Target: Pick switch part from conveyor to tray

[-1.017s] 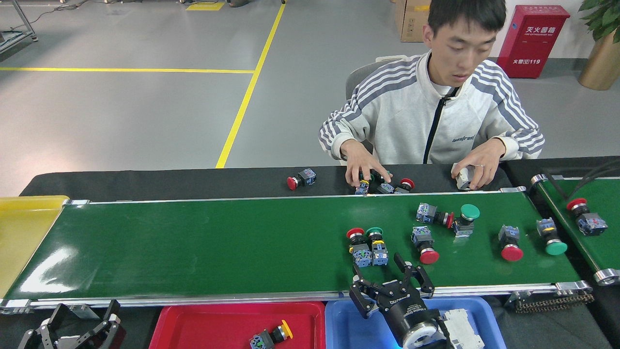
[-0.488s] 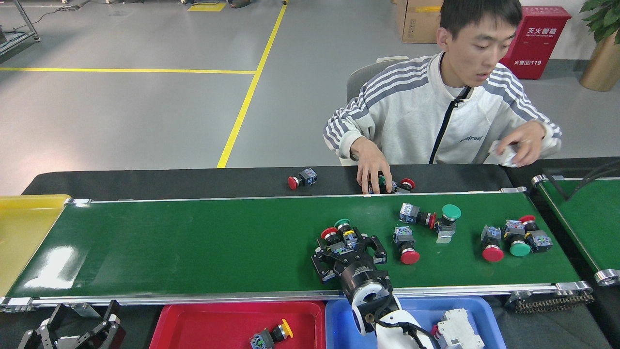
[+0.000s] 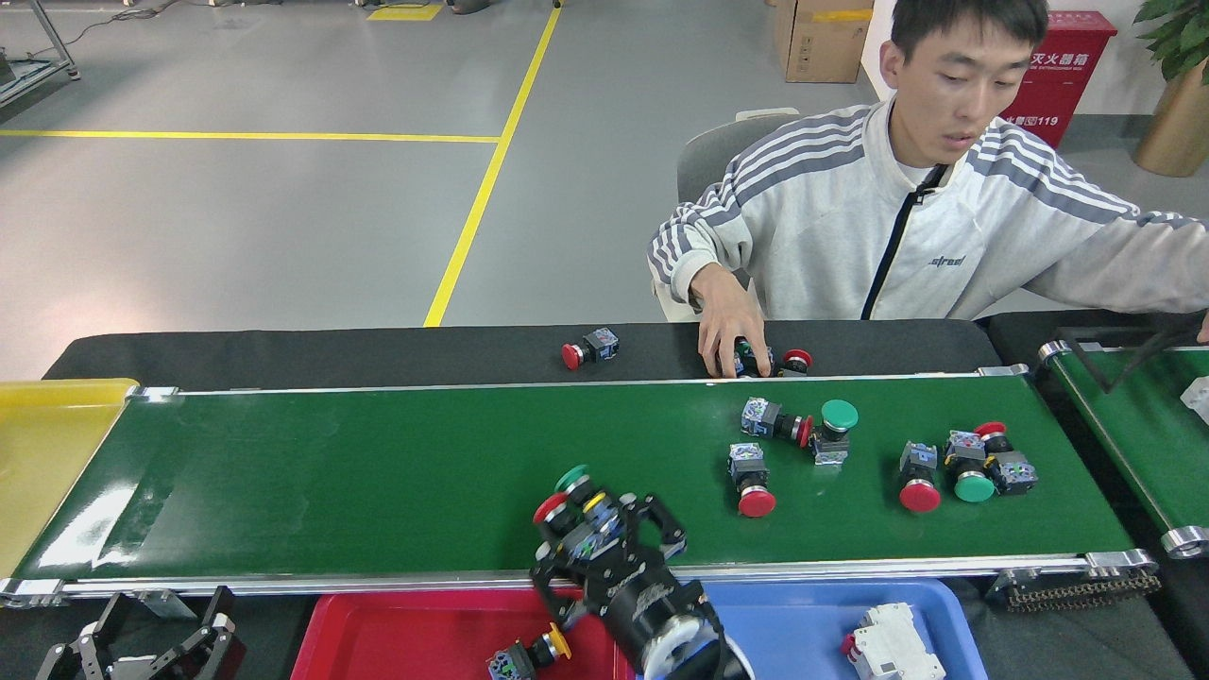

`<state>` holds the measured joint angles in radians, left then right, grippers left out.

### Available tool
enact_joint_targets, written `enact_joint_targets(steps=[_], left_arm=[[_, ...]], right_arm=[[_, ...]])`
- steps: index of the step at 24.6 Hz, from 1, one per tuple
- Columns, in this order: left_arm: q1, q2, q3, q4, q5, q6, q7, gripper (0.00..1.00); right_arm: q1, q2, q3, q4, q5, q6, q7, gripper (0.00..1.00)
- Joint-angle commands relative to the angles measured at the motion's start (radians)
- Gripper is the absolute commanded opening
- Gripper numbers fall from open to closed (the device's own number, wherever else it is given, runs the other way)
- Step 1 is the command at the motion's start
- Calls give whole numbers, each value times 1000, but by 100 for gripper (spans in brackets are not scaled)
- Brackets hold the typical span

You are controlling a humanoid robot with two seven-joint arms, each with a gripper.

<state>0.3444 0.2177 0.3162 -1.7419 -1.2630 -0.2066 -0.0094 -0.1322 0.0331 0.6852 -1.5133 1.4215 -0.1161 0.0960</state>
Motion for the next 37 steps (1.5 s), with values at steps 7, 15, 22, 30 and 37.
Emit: enact_joint_targets(steps=[7,15,22,30,37], left_arm=[[-1,6,4,-13,-3,0,8,100],[-7,3,-14,-33,-1,-2,8,100],[-61,-1,-213,-33,-3,12,-3,100],[-243,-192,-574,-33,-277,162,-90,100],[-337,-357,-666,73,-427,191,-133,100]], right_arm=[[9,-1,-18,-51,-3,-180,1,100],[336,4,-568,-197,-6,41,-229,100],[398,79,-770,-177,-6,58,-222,100],[200,79,-599,-58,74,194,-104,99],[-18,87,-371,170,66,447,-99,99]])
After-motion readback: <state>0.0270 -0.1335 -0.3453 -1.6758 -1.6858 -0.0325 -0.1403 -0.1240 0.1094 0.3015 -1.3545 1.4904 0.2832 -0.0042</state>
